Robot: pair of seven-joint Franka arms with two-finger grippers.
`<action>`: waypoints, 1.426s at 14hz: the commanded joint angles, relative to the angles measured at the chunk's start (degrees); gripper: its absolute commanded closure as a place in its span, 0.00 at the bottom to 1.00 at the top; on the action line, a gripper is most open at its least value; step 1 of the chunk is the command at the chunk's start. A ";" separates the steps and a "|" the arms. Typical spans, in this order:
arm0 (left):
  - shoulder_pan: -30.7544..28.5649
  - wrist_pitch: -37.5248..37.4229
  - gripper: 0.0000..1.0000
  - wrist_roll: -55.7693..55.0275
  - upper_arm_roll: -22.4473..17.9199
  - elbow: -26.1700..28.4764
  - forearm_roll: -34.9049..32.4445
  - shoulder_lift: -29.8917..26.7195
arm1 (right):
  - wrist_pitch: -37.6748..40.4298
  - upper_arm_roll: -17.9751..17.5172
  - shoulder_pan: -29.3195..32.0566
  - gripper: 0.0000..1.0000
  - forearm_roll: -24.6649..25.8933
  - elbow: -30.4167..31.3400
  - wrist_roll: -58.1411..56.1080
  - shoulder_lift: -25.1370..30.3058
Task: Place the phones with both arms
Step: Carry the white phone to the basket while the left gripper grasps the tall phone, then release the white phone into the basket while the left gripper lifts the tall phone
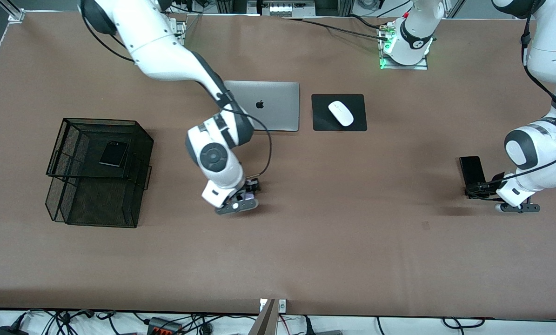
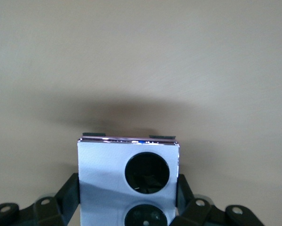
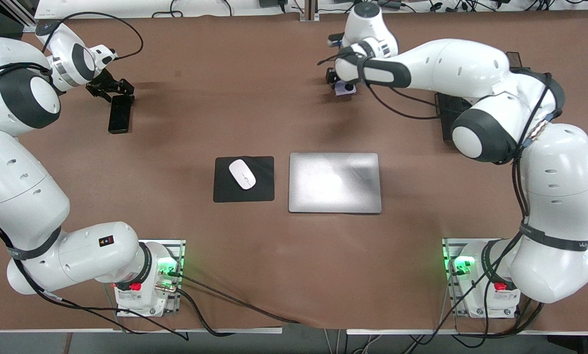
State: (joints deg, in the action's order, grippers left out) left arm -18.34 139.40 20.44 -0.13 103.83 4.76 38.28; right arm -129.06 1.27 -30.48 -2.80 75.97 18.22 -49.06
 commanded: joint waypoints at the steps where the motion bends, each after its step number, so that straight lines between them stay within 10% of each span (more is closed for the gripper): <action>1: -0.29 0.26 0.00 0.56 0.39 3.65 0.78 -3.11 | 6.61 -0.74 5.41 0.74 0.77 1.37 -0.11 6.50; 12: -1.87 0.78 0.14 4.87 0.39 7.71 0.78 -5.32 | 20.07 -0.74 25.72 0.73 1.21 1.99 -18.90 12.06; 20: -1.70 0.17 0.51 4.26 0.65 7.62 0.78 -5.49 | 22.54 -0.57 33.38 0.72 3.15 3.22 -27.36 11.97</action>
State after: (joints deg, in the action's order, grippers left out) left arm -19.69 139.44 23.64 -0.05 109.92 4.76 34.19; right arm -106.94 1.60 2.07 -0.91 77.73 -8.34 -38.49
